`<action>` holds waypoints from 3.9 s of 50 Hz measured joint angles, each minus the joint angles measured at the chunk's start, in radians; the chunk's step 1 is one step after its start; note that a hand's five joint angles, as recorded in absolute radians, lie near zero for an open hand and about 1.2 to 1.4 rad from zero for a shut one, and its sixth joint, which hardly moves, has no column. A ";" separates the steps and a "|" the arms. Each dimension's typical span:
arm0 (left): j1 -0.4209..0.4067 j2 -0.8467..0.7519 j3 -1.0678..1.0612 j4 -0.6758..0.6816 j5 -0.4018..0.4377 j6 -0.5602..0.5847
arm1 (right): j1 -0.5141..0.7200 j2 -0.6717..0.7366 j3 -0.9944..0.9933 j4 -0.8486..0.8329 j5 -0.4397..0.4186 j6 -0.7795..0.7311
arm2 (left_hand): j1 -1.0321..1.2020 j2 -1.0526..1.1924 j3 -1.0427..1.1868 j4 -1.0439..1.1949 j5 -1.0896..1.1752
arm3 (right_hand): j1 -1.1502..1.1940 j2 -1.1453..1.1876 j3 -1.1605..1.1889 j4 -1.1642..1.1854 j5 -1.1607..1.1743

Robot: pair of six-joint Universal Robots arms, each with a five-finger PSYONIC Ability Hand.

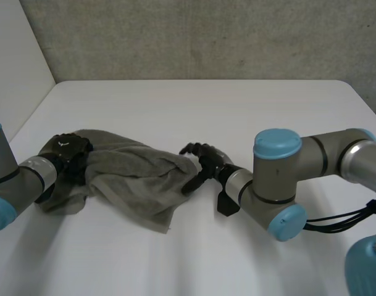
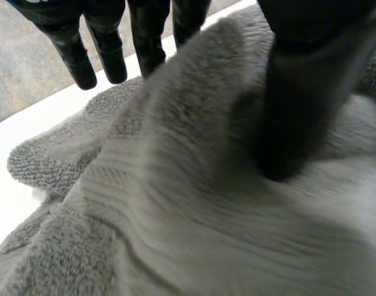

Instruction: Fold the towel.

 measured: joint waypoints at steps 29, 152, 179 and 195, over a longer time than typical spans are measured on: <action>-0.188 0.358 0.490 0.016 -0.010 -0.333 | -0.210 -0.572 -0.217 -0.089 -0.219 -0.061 | 0.450 0.434 0.000 0.000 0.493 | 0.905 0.862 0.000 0.000 0.914; -0.024 0.274 -0.267 -0.240 0.101 0.241 | -0.408 -0.616 0.581 0.337 -0.266 -1.032 | -0.218 -0.236 0.000 0.000 -0.219 | 0.353 0.365 0.000 0.000 0.333; 0.033 0.463 -0.413 -0.263 0.230 0.246 | -0.450 -0.669 0.727 0.209 -0.274 -0.919 | -0.346 -0.362 0.000 0.000 -0.363 | 0.931 0.899 0.000 0.000 0.945; 0.034 0.516 -0.394 -0.263 0.229 0.189 | -0.460 -0.692 0.708 0.068 -0.239 -0.901 | -0.507 -0.543 0.000 0.000 -0.535 | 0.932 0.899 0.000 0.000 0.945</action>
